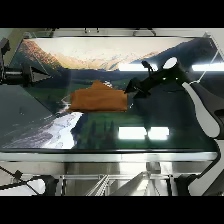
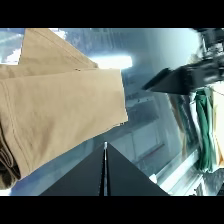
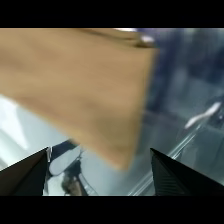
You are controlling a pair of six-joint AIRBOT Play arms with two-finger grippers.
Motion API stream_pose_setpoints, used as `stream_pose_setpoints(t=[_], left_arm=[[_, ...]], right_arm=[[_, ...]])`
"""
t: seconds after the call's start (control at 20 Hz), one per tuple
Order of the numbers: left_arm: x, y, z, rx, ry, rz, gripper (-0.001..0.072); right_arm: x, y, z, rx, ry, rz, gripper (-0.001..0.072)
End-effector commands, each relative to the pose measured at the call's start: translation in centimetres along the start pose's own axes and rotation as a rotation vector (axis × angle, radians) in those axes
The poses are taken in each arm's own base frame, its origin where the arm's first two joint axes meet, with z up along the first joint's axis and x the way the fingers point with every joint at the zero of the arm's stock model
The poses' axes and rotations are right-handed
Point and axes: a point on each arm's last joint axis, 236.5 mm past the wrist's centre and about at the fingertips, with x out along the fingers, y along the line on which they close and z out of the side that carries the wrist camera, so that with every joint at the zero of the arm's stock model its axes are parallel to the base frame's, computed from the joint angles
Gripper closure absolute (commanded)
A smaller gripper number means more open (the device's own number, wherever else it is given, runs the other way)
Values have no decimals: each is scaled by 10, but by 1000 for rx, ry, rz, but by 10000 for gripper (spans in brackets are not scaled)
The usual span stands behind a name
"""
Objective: Fold the shirts.
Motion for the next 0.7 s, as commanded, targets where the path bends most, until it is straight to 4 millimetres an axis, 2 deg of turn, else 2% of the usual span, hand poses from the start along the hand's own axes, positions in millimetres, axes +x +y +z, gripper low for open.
stream_pose_setpoints(t=[0.0, 0.1, 0.35, 0.4, 0.45, 0.6, 0.65], left_arm=[[0, -1, -1, 3, 4, -2, 702], [0, -1, -1, 3, 5, -3, 702], [0, -1, -1, 10, 4, -2, 702], [0, -1, -1, 10, 5, -2, 702], [0, -1, -1, 10, 5, -3, 702], [0, -3, -5, 10, 22, -12, 702], [0, -3, -5, 10, 23, -13, 702]], right_arm=[[28, -28, 4, 100, 12, -6, 7], [45, -21, 2, 133, 31, 54, 7], [96, 18, -2, 117, 36, 161, 8], [106, 27, -4, 110, 33, 171, 58], [113, 38, -6, 92, 28, 195, 141], [118, 73, -8, 132, 32, 304, 154], [117, 81, -7, 148, 29, 336, 312]])
